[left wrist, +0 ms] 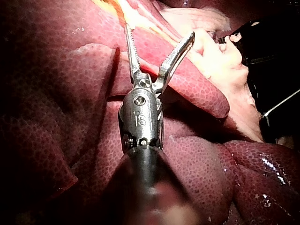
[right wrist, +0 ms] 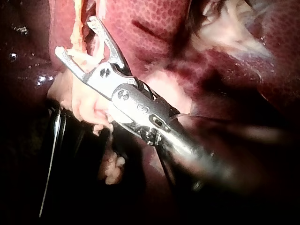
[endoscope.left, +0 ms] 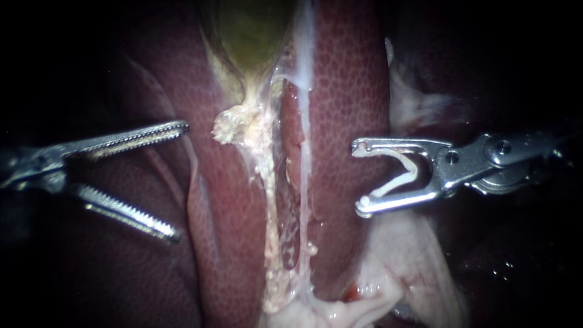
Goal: Grabbing gallbladder
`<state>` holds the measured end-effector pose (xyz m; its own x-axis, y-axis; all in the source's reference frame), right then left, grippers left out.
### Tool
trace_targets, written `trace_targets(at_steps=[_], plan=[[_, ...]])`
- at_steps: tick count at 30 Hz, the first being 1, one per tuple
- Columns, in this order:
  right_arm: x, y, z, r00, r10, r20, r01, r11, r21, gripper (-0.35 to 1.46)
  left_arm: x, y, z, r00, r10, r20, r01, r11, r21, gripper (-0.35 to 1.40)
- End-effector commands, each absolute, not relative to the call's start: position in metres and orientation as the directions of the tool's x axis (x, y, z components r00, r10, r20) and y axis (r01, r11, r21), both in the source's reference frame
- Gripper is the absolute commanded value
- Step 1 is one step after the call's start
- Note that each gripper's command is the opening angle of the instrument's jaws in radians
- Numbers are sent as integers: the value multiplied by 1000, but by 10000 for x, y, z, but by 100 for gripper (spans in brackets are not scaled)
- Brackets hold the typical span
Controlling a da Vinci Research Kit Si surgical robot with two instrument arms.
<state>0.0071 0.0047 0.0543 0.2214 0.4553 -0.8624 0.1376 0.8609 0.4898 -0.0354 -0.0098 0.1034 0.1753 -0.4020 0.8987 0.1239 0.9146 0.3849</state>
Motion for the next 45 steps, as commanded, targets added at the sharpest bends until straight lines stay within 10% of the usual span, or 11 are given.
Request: trace_targets(at_steps=[1,45], plan=[[71,47,543,221,455,-863,138,861,490,60,-354,-98,1035,175,-402,899,123,915,385,96],[68,47,542,222,461,-860,137,858,495,60,-411,-52,1070,139,-520,843,212,847,487,86]])
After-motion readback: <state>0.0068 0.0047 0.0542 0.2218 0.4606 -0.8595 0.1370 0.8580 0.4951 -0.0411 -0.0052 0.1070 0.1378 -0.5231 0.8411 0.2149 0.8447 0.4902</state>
